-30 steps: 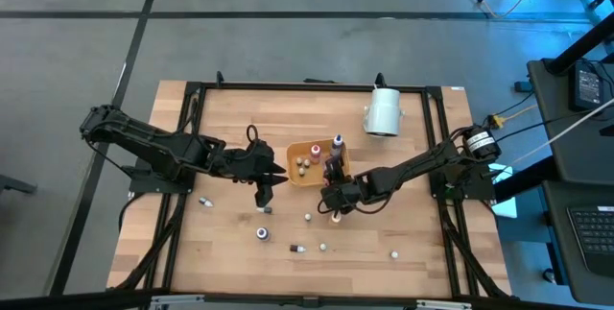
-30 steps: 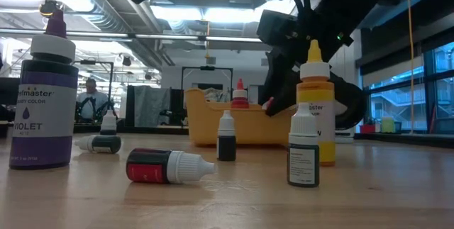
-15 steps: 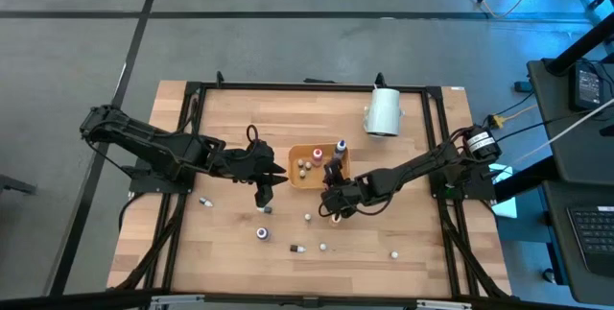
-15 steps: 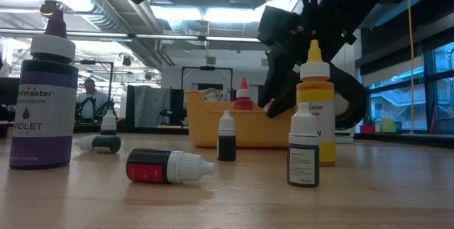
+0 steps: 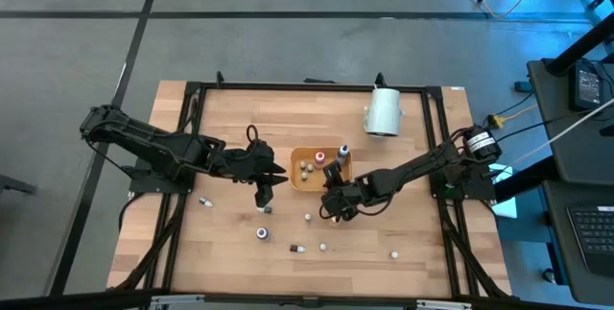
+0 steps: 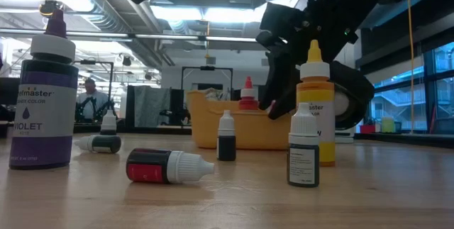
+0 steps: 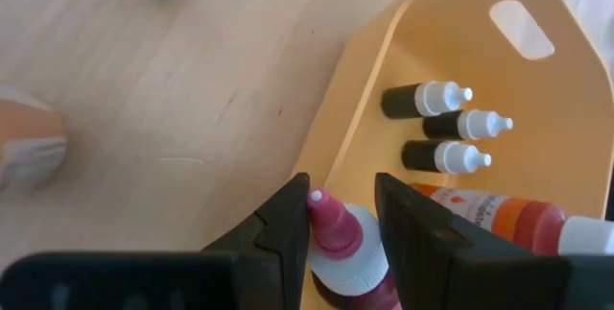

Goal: Pick & Place food coloring
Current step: Put the large pink food coloring bottle into the yellow bin

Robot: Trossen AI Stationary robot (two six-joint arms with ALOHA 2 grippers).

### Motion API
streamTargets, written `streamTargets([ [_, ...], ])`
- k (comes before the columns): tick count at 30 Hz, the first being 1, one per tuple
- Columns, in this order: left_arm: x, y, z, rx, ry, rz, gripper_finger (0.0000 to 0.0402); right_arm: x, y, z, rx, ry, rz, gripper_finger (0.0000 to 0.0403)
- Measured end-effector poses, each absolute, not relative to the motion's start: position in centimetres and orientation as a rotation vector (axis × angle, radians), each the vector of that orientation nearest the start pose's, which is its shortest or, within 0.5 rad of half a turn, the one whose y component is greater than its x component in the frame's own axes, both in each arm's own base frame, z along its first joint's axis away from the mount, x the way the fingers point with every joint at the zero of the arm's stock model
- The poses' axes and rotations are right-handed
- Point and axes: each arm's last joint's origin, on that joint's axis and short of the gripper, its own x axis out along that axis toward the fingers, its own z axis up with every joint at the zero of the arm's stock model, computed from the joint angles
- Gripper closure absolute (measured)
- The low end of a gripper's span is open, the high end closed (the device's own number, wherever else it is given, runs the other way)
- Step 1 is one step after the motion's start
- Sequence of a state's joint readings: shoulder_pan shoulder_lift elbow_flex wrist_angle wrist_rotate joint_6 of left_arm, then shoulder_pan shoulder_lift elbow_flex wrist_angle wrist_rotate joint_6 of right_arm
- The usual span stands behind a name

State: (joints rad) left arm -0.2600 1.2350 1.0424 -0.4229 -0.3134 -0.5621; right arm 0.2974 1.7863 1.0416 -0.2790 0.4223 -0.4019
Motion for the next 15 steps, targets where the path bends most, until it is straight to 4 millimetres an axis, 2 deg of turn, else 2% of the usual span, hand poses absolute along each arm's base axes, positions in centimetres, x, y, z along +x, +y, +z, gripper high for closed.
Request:
streamTargets([
  [6, 25.62, -5.86, 30.98, -0.368, 0.552, 0.223, 0.0288, 33.44, 9.03, 15.9, -0.728, 0.981, 0.084, 0.0295],
  [15, 25.57, -5.85, 30.9, -0.365, 0.561, 0.226, 0.0288, 33.44, 9.08, 15.88, -0.722, 0.98, 0.104, 0.0351],
])
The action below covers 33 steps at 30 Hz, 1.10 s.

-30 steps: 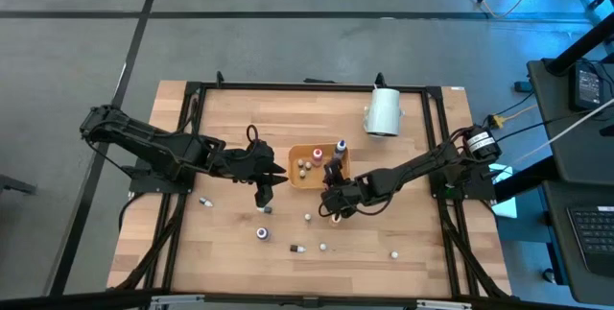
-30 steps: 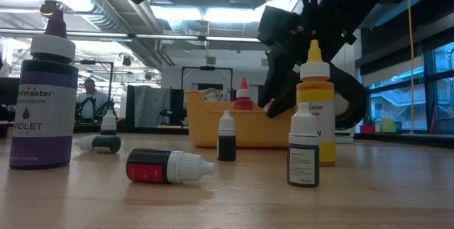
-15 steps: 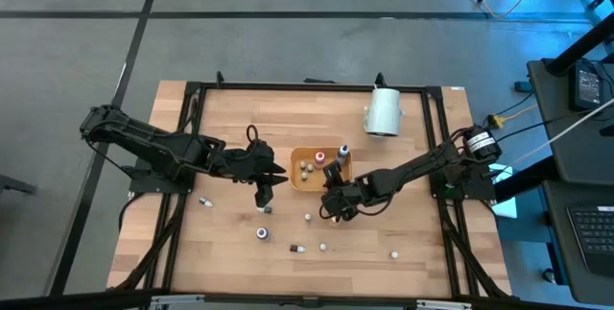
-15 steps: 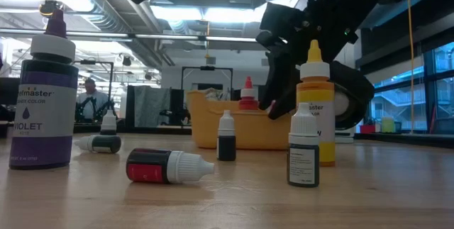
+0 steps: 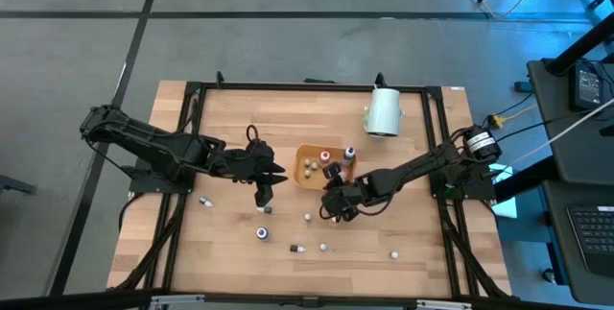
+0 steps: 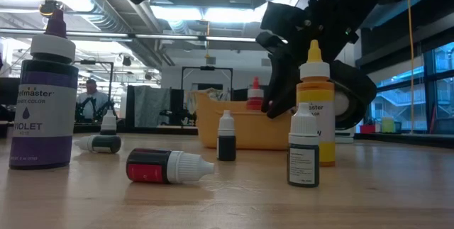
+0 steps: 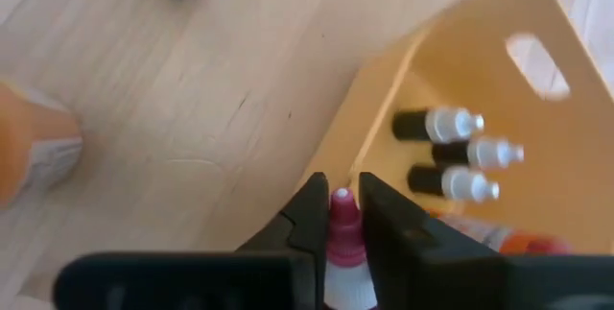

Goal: Pick & Place food coloring
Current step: Put the large pink food coloring bottle into the yellow bin

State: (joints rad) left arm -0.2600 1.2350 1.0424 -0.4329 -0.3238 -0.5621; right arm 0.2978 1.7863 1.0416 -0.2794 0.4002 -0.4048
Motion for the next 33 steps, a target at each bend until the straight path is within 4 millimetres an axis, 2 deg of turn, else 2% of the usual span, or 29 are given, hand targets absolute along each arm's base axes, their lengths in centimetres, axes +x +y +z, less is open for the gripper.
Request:
streamTargets([
  [10, 25.3, -5.8, 30.6, -0.35, 0.6, 0.239, 0.0288, 33.6, 9.1, 16.1, -0.716, 0.976, 0.105, 0.0352],
  [20, 25.3, -5.8, 30.6, -0.35, 0.6, 0.238, 0.0288, 34.4, 9.4, 17.9, -0.684, 0.913, 0.103, 0.0354],
  [27, 25.3, -5.8, 30.6, -0.349, 0.602, 0.239, 0.0288, 33.5, 8.9, 20.7, -0.517, 0.85, 0.01, 0.0354],
  [33, 25.3, -5.6, 30.6, -0.333, 0.59, 0.28, 0.0288, 31.9, 7.8, 22.8, -0.305, 0.729, -0.094, 0.0354],
])
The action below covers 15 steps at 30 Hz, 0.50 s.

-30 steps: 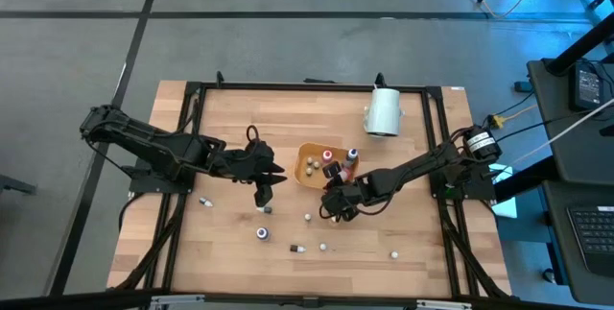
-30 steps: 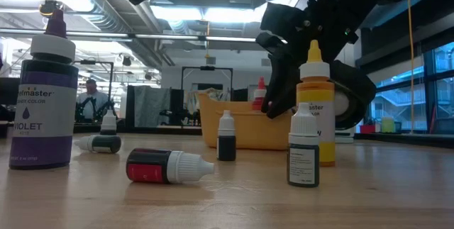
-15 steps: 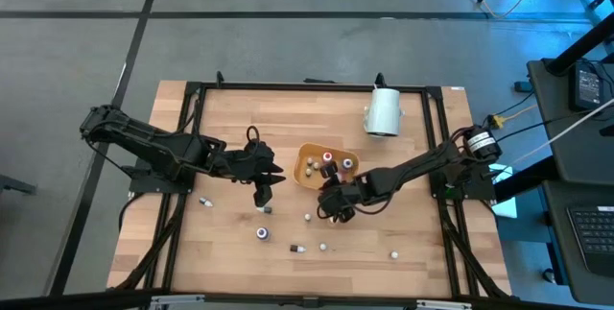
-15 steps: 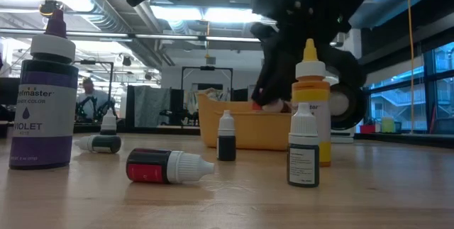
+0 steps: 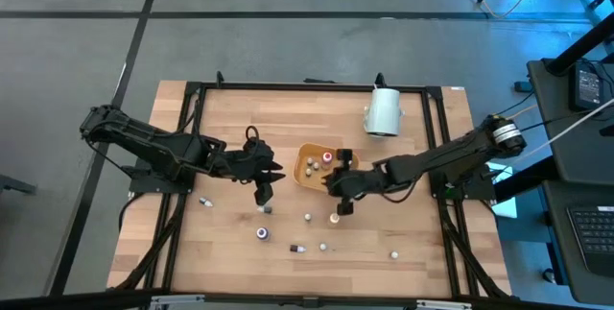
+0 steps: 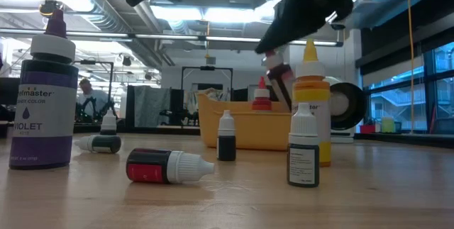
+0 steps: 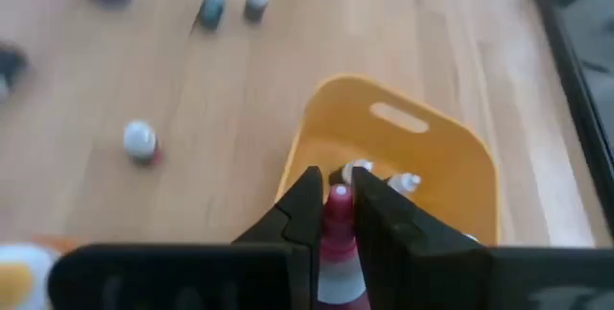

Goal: Pick & Place food coloring
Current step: Put the large pink food coloring bottle into the yellow bin

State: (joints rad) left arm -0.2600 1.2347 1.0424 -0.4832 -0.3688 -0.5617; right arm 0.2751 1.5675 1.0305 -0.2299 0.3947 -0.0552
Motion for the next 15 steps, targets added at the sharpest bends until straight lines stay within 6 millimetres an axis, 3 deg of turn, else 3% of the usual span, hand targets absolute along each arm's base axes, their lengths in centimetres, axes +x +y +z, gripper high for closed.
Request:
streamTargets([
  [5, 25.3, -5.6, 30.5, -0.328, 0.591, 0.289, 0.0288, 30.1, 7.1, 22.6, -0.169, 0.584, -0.221, 0.0354],
  [15, 25.3, -5.5, 30.6, -0.319, 0.568, 0.321, 0.0288, 28.0, 5.8, 19.8, -0.021, 0.399, -0.371, 0.0354],
])
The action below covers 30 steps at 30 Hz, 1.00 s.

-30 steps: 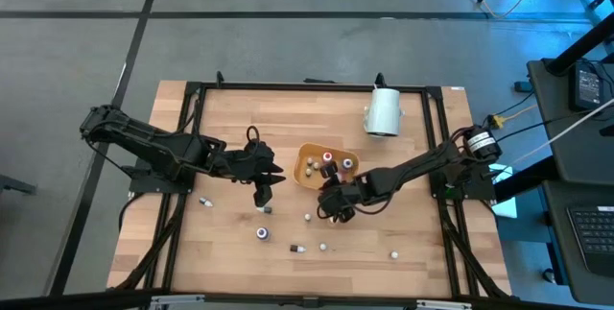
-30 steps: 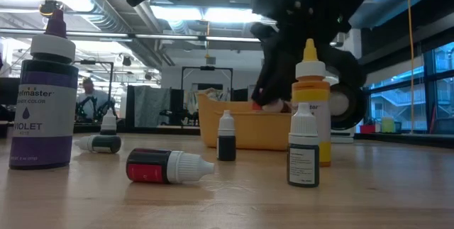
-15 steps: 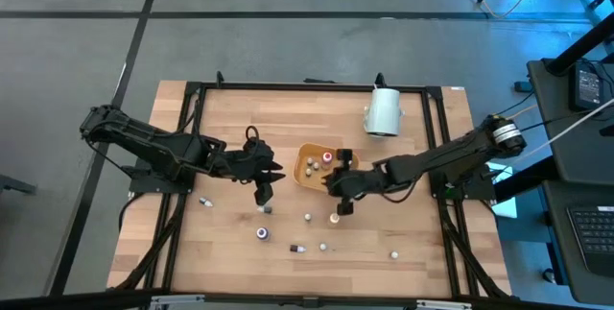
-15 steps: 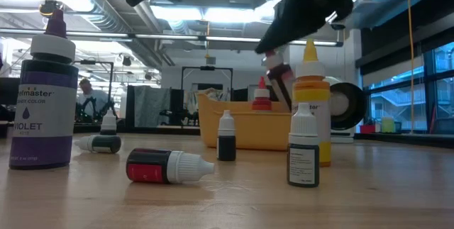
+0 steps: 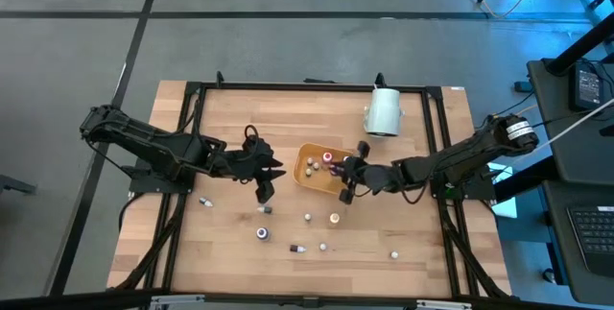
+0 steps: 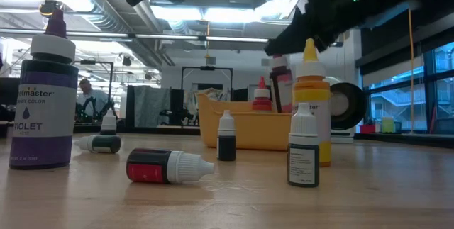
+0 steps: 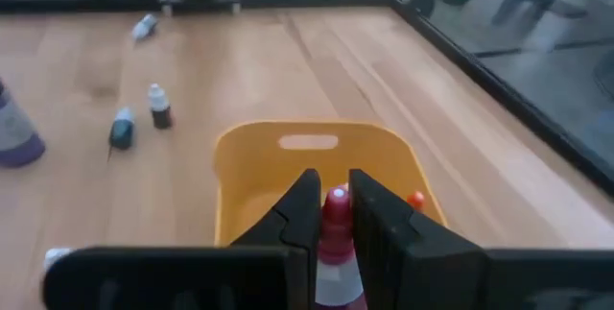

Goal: Pick & Place food coloring
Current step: Put the large pink food coloring bottle into the yellow bin

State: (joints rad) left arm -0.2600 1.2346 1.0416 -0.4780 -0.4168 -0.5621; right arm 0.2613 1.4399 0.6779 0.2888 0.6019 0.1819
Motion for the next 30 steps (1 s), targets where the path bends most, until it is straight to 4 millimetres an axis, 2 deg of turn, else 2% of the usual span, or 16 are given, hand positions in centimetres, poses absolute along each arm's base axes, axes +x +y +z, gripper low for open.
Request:
streamTargets([
  [10, 25.3, -5.5, 30.6, -0.318, 0.561, 0.329, 0.0288, 27.2, 3.9, 18.3, 0.056, 0.311, -0.488, 0.0354],
  [16, 25.3, -5.5, 30.6, -0.317, 0.562, 0.329, 0.0288, 26.8, 3.0, 17.6, 0.051, 0.328, -0.521, 0.0353],
  [23, 25.3, -5.5, 30.6, -0.317, 0.562, 0.329, 0.0288, 26.8, 2.4, 17.4, 0.041, 0.338, -0.559, 0.035],
  [30, 25.3, -5.5, 30.6, -0.317, 0.561, 0.331, 0.0288, 27.2, 2.5, 15.9, 0.051, 0.382, -0.564, 0.0326],
])
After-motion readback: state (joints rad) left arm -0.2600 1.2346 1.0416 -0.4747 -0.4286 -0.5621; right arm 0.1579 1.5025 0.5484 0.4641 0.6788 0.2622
